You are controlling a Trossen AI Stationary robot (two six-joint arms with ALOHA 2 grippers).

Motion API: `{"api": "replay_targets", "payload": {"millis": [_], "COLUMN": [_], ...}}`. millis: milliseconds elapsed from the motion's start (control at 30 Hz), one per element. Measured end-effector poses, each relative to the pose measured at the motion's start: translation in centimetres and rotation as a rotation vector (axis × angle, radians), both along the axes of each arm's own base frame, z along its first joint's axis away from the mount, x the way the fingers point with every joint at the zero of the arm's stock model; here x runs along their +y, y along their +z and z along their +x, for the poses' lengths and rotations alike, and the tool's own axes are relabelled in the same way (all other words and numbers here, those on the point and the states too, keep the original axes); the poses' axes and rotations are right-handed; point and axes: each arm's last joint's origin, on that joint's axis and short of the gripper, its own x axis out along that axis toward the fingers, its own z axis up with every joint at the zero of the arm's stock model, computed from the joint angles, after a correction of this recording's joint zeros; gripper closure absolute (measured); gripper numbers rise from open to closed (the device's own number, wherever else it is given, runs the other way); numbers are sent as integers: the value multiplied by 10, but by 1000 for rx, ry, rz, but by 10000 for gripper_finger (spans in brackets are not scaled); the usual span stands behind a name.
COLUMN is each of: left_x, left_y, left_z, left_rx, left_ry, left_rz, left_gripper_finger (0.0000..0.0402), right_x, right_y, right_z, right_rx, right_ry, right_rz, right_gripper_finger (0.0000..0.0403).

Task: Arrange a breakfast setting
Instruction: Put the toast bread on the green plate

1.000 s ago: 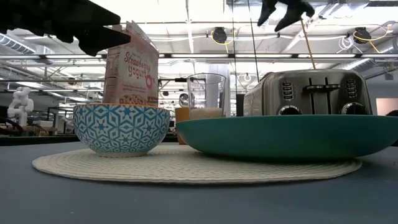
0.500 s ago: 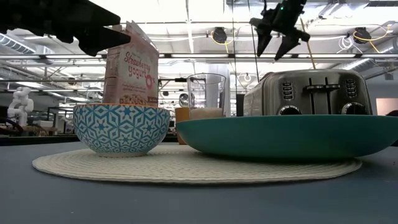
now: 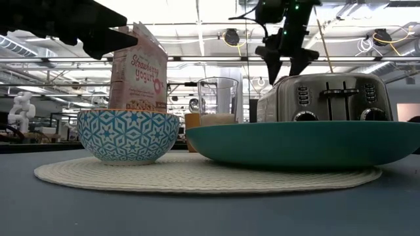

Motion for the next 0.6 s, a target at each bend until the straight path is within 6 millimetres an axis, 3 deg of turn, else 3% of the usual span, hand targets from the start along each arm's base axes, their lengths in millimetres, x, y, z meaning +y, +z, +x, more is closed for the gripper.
{"api": "replay_targets", "payload": {"millis": [600], "left_x": [0], "left_y": [0], "left_z": [0], "left_rx": [0], "left_ry": [0], "left_rz": [0], "left_gripper_finger": [94], "right_x": [-4], "right_y": [0], "right_z": [-6], "right_rx": [20], "right_ry": [-27], "right_rz": [14], "right_gripper_finger": [90]}}
